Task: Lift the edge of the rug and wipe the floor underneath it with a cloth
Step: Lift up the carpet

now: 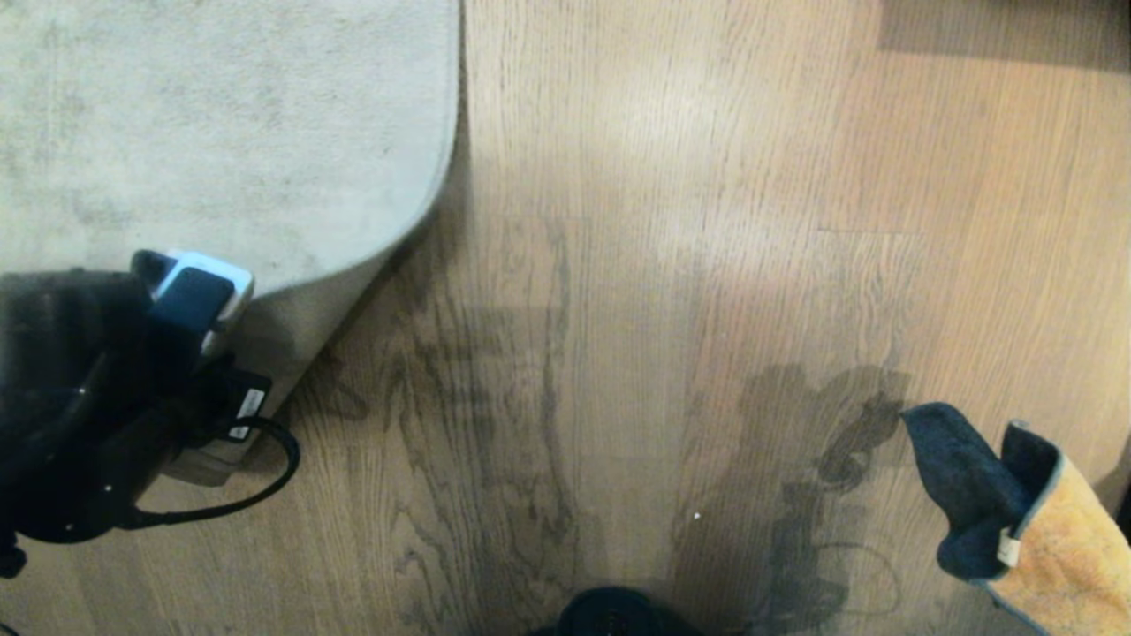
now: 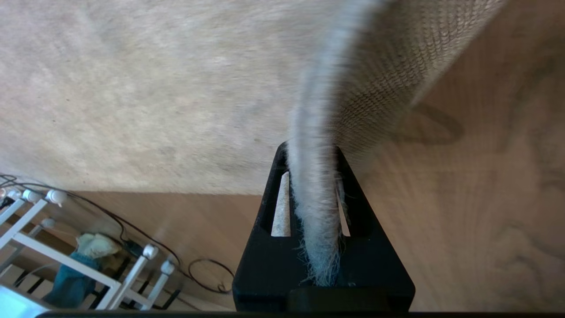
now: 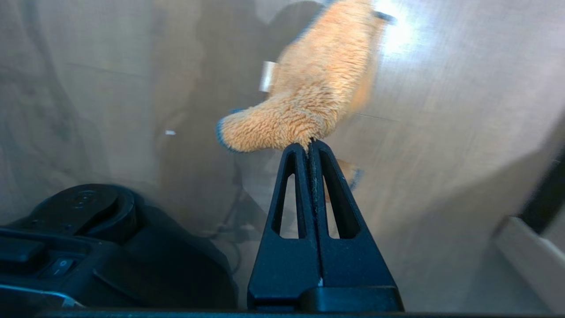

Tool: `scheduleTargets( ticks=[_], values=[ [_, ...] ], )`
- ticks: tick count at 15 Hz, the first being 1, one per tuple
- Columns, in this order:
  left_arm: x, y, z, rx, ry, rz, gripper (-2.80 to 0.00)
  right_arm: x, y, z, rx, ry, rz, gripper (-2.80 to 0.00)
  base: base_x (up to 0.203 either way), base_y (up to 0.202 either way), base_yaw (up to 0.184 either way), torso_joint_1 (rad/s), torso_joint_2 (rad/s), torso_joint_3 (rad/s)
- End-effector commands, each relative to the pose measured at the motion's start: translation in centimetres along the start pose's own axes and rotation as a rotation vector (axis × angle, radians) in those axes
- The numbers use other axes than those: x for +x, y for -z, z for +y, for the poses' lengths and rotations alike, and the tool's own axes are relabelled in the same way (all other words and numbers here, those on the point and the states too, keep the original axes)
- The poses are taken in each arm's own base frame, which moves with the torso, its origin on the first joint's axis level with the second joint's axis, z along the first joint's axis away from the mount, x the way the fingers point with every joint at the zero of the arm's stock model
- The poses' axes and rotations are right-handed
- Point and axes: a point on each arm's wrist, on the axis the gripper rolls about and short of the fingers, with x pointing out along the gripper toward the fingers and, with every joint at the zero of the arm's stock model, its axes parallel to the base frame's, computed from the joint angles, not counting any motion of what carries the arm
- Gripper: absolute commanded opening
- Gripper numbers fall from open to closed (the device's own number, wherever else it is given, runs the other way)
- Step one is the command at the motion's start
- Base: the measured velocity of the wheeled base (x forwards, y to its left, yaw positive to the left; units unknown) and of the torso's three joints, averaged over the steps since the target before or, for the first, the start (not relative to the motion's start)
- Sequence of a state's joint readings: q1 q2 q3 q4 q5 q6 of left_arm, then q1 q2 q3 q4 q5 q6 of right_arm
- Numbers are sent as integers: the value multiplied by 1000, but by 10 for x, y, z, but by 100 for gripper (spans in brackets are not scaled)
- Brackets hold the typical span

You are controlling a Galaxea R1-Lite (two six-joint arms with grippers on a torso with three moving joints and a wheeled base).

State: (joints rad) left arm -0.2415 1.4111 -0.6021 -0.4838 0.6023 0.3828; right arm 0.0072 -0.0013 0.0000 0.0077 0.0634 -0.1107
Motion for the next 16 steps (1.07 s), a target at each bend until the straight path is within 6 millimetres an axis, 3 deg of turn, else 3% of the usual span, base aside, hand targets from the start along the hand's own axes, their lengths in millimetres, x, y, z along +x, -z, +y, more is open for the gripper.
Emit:
scheduleTargets(
  ticks=[1, 11, 16],
  values=[
    [0, 1, 0, 3, -6, 4, -280, 0, 0, 0, -1, -2, 1, -280, 1, 191, -3, -1, 2, 3],
    [0, 3, -1, 4, -6, 8, -280, 0, 0, 0, -1, -2, 1, -280, 0, 188, -4, 2, 3, 5],
    [0, 2, 0, 1, -6, 5, -280, 0, 0, 0, -1, -2, 1, -280, 0, 33, 0, 1, 2, 0]
  ],
)
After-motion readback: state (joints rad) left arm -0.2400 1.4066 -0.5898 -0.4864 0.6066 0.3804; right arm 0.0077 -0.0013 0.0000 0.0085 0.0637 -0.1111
